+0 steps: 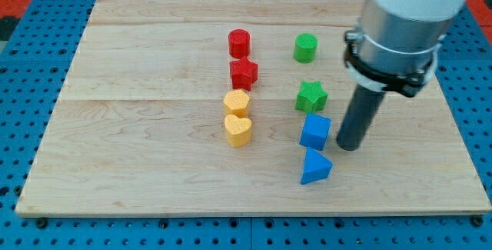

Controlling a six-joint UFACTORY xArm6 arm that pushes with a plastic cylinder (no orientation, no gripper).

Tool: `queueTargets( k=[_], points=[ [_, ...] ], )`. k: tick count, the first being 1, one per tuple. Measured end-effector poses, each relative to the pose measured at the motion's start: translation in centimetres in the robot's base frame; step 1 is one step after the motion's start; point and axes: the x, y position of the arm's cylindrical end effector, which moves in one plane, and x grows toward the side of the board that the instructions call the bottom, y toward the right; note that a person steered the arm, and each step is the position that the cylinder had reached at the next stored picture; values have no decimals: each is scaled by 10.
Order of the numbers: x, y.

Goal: Move the green circle down a bit

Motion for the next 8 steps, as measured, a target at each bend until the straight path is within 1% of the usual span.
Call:
queueTargets(
  k=[2,4,5,6,7,8],
  points=[
    [-20,-3],
    [-23,-6],
    [-58,71],
    [-131,101],
    [-210,64],
    [-249,20]
  ],
)
